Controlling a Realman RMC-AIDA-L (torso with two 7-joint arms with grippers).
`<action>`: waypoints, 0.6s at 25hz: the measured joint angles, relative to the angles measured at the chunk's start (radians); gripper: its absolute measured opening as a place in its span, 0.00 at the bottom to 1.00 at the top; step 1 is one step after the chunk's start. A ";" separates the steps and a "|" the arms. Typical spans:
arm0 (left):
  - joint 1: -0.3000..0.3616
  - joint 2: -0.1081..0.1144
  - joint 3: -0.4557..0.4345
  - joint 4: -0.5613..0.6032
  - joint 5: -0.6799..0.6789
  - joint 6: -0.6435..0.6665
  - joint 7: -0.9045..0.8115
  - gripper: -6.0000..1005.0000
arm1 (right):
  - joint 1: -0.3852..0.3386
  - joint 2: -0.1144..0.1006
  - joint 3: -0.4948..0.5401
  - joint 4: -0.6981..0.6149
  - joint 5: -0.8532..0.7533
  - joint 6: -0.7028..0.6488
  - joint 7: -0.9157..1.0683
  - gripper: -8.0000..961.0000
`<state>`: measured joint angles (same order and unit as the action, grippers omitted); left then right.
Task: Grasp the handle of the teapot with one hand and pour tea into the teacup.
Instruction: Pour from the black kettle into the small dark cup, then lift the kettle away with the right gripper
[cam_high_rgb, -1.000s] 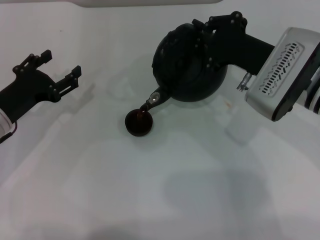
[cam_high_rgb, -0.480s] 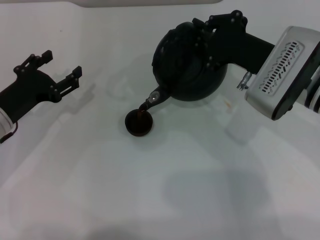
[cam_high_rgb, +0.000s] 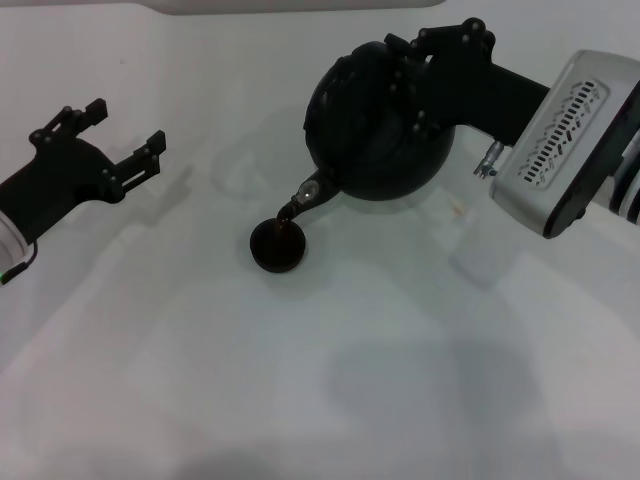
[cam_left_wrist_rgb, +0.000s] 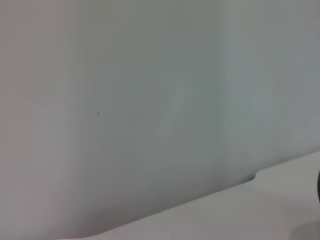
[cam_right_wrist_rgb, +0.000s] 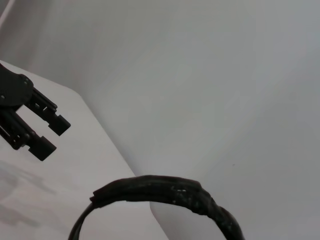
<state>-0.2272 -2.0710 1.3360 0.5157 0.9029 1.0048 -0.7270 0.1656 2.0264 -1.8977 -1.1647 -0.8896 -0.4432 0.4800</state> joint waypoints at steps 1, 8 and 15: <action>-0.002 0.000 0.000 -0.001 0.000 0.000 0.000 0.84 | 0.000 0.000 0.000 0.001 0.000 0.000 0.000 0.14; -0.008 0.000 0.000 -0.005 0.000 0.000 0.000 0.84 | 0.000 0.000 0.002 0.004 0.000 0.000 0.001 0.14; -0.009 0.000 0.000 -0.005 0.002 -0.007 0.000 0.84 | 0.000 -0.003 0.002 0.009 0.051 0.000 0.006 0.14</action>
<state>-0.2358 -2.0708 1.3361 0.5103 0.9044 0.9977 -0.7271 0.1657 2.0236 -1.8959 -1.1558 -0.8390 -0.4433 0.4865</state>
